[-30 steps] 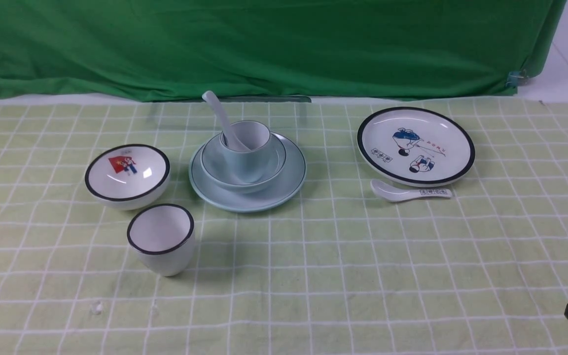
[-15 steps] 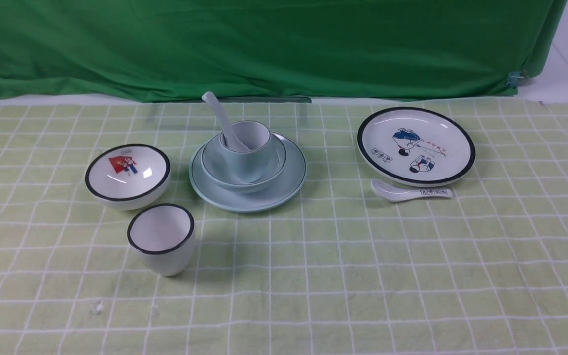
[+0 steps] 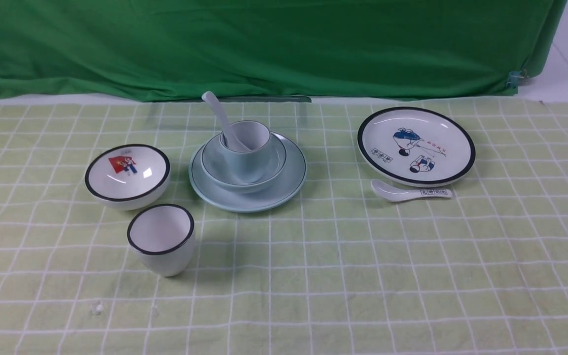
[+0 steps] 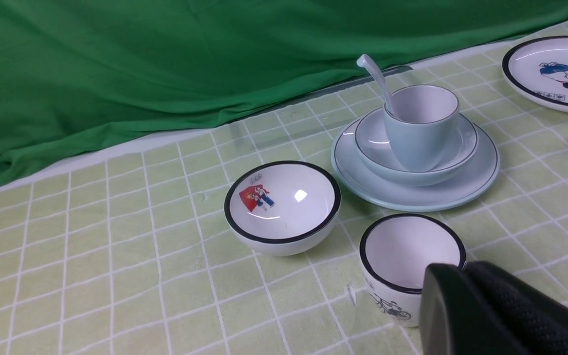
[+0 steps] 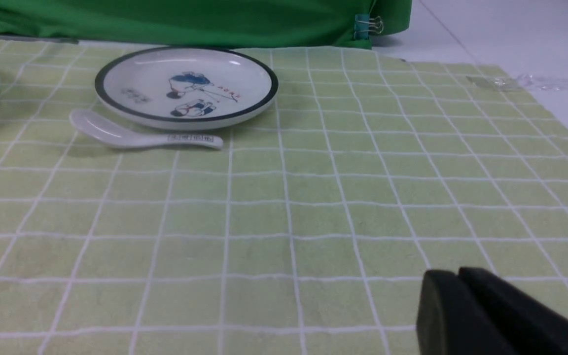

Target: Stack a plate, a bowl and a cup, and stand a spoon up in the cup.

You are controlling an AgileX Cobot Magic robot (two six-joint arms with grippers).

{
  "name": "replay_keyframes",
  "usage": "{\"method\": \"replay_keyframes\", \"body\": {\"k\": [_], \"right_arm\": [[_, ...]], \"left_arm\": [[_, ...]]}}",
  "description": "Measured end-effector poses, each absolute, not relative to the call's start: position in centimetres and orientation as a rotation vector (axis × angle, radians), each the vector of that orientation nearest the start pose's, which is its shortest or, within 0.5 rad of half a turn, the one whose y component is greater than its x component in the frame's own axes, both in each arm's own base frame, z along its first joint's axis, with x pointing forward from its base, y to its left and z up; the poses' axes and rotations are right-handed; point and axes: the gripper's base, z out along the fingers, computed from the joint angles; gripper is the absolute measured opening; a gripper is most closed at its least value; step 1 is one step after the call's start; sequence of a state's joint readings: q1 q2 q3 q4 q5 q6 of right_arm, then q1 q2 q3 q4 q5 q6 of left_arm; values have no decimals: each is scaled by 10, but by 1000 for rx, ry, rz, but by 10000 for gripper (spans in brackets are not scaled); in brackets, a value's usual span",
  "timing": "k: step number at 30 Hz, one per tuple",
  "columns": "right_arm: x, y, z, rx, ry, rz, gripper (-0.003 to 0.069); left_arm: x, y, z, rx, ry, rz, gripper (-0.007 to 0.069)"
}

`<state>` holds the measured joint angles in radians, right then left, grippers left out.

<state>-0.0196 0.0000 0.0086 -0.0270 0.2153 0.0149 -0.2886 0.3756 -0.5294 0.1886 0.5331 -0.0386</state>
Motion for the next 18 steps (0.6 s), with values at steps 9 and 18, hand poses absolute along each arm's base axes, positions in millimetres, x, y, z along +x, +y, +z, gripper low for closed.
{"method": "replay_keyframes", "body": {"k": [9,18], "right_arm": [[56,-2,191,13,1709,-26,76],[56,-2,190,19,1710,-21,103]], "left_arm": [[76,-13,318,318,1826,-23,-28],[77,-14,309,326,1798,-27,-28]]}}
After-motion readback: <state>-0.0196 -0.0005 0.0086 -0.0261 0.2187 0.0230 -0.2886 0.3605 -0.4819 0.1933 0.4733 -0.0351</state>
